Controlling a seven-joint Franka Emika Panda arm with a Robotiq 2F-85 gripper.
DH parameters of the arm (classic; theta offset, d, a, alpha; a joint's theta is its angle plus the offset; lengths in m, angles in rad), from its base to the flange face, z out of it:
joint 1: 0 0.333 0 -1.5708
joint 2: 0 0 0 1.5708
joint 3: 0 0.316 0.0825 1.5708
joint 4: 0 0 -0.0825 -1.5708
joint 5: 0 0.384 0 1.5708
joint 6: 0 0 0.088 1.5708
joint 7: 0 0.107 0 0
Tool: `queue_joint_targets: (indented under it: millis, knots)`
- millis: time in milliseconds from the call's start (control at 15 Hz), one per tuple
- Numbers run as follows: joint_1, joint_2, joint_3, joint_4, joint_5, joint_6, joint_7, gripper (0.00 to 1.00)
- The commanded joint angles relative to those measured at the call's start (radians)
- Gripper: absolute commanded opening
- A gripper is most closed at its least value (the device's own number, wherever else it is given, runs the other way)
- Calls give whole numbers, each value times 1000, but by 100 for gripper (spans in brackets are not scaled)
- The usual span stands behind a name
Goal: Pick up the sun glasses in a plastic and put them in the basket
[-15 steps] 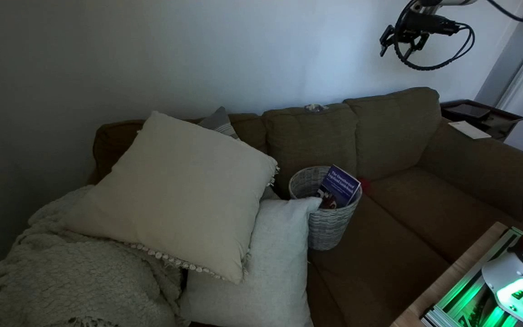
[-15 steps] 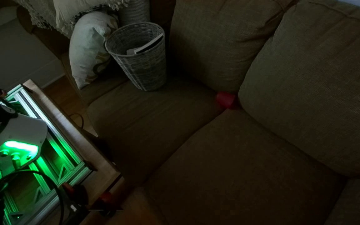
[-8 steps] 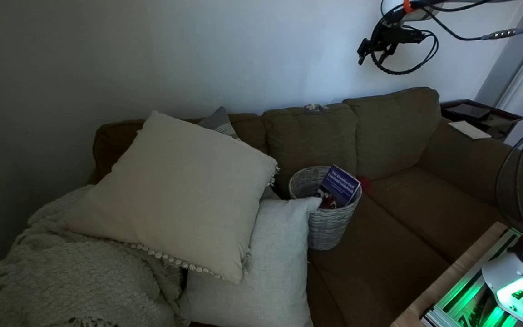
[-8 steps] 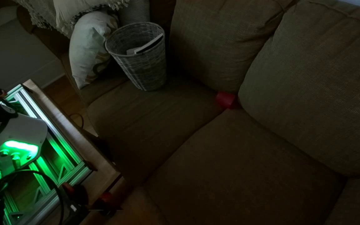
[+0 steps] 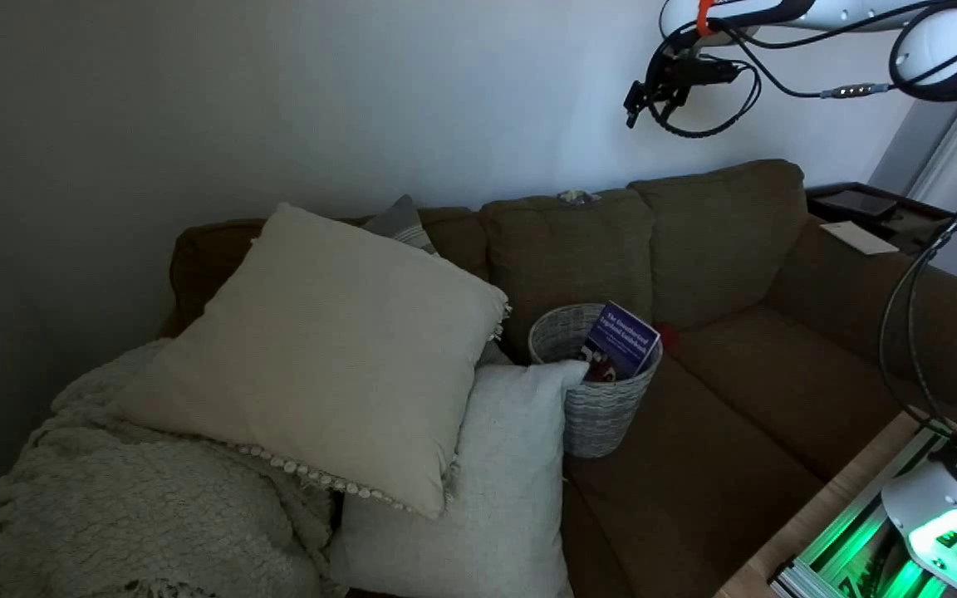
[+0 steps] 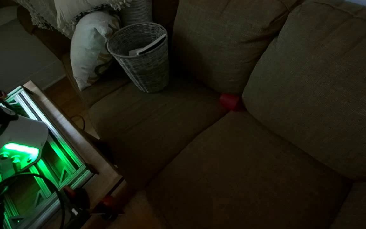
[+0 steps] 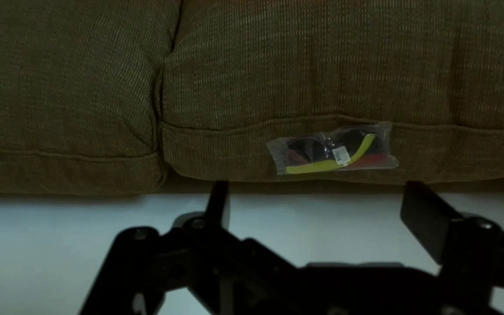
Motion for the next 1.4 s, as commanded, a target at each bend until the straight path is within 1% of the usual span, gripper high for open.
queue_joint_targets:
  millis: [0, 133, 200, 267, 333, 400, 600, 867, 933, 1067, 1133, 1200, 1333]
  knots:
    - [-1, 1, 0, 3, 0, -1, -1, 100]
    - [-1, 1, 0, 6, 0, -2, -1, 100]
    - [-2, 47, 6, 62, 13, -20, 8, 100]
    - [22, 118, -16, 149, 7, -32, 73, 100]
    - [41, 158, -36, 193, -6, -17, 159, 100]
    - [63, 218, -44, 254, -11, 40, 234, 100]
    - [91, 338, -50, 385, 15, 118, 386, 100]
    - [132, 488, -48, 555, 8, 56, 462, 100]
    - [130, 513, -37, 565, 6, 49, 478, 100]
    - [134, 558, -42, 586, 3, 20, 512, 100]
    - [127, 575, -22, 592, 15, 7, 482, 100]
    - [142, 504, -34, 501, -3, 53, 484, 100]
    - [140, 541, -33, 523, -2, 47, 484, 100]
